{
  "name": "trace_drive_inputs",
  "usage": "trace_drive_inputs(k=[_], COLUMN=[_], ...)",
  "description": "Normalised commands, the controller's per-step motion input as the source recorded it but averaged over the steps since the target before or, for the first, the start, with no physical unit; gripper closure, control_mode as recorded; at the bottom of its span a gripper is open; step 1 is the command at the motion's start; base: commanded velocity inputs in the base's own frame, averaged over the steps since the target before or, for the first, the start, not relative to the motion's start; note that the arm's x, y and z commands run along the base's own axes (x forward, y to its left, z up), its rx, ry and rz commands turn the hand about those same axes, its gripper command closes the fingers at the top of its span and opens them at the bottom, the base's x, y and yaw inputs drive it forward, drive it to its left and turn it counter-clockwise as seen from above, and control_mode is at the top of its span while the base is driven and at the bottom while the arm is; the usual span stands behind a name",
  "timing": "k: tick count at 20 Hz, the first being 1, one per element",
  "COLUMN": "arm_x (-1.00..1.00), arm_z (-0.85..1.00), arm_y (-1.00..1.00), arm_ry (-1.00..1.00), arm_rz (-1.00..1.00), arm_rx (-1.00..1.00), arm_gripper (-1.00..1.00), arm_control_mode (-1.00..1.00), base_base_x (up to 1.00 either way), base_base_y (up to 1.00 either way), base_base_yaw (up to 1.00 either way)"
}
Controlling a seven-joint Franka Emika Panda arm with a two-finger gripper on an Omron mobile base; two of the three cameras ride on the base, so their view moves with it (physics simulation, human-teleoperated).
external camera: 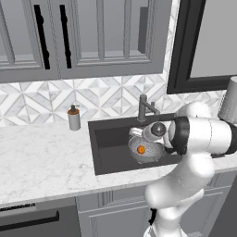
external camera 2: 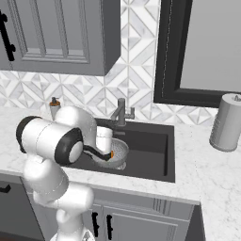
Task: Put the colander in the sink, put the tangerine in the colander, and turn on the sink faucet and pour water over the colander.
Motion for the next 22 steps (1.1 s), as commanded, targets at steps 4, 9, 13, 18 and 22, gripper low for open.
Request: trace_drive_inputs(k=[4, 9, 13, 18, 22], arm_x=[-0.85, -0.53, -0.44, -0.26, -0.66], arm_z=[0.83, 1.00, 1.00, 1.00, 1.00], arm_y=[0.64, 0.59, 0.39, 0.31, 0.05], arm_ry=[-0.28, -0.25, -0.08, 0.02, 0.18], arm_rz=[0.00, 0.00, 0.00, 0.00, 0.08], arm_rx=[0.00, 0.00, 0.00, 0.00, 0.05], arm_gripper=[-1.00, -1.00, -1.00, -1.00, -1.00], arm_control_mode=[-1.00, -1.00, -1.00, -1.00, -1.00], base_base_x=[0.00, 0.00, 0.00, 0.00, 0.00], base_base_y=[0.00, 0.00, 0.00, 0.00, 0.00], base_base_yaw=[0.00, 0.00, 0.00, 0.00, 0.00])
